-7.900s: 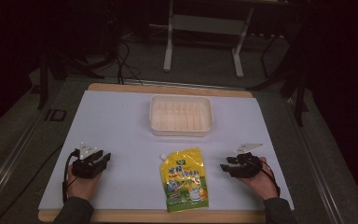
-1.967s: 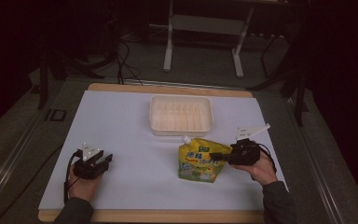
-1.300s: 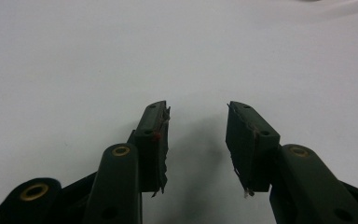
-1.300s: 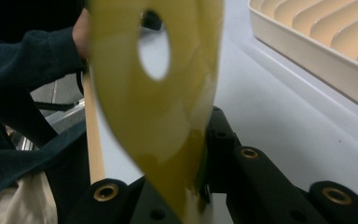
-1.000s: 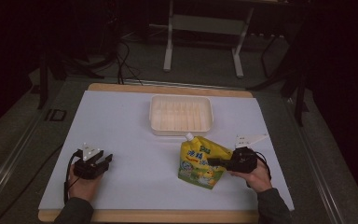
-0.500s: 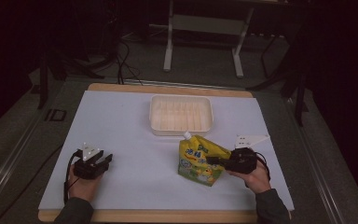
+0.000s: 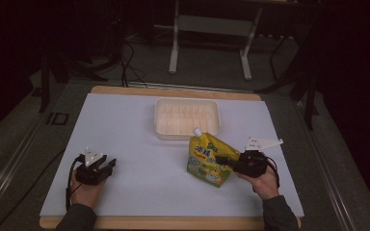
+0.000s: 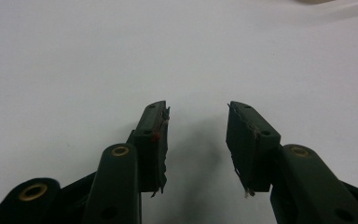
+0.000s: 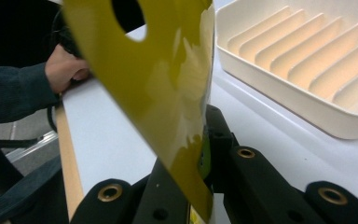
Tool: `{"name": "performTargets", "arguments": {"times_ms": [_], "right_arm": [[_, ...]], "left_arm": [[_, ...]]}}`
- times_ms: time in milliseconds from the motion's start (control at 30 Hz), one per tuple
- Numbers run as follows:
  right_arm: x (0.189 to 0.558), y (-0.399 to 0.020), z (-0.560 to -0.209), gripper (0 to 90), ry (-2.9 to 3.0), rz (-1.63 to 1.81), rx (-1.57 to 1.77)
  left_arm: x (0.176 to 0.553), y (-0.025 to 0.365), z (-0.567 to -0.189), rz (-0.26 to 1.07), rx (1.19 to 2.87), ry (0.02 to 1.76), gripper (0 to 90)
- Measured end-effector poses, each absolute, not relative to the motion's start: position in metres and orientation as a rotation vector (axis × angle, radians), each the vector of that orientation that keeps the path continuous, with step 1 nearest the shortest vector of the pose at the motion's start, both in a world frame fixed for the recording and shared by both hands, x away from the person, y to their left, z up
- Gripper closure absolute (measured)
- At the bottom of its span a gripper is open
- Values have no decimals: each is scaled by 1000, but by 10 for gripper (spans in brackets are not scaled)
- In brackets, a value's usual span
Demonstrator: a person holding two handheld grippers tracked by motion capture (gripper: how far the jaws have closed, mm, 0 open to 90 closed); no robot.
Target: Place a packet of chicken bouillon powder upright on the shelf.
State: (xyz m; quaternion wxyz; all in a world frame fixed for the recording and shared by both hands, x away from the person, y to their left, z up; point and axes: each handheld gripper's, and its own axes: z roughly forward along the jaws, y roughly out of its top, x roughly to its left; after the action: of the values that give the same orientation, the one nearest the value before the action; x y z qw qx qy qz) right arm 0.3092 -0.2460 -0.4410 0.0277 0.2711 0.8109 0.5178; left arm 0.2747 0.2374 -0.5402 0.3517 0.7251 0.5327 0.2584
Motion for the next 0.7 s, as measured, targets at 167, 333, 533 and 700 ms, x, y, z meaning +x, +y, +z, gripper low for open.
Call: {"name": "performTargets", "arguments": {"times_ms": [167,333,533,700], "right_arm": [[309,-246,-440,900,2462,1583,868],[308,-246,-438,900,2418,1563,894],[308,-247,-437,900,2368,1562,926],[308,-247,-436,900,2337,1566,944]], "left_arm": [[274,237,-540,673,1873,1377,580],[274,238,-540,675,1871,1374,578],[274,238,-540,677,1870,1373,577],[274,237,-540,677,1870,1373,573]]}}
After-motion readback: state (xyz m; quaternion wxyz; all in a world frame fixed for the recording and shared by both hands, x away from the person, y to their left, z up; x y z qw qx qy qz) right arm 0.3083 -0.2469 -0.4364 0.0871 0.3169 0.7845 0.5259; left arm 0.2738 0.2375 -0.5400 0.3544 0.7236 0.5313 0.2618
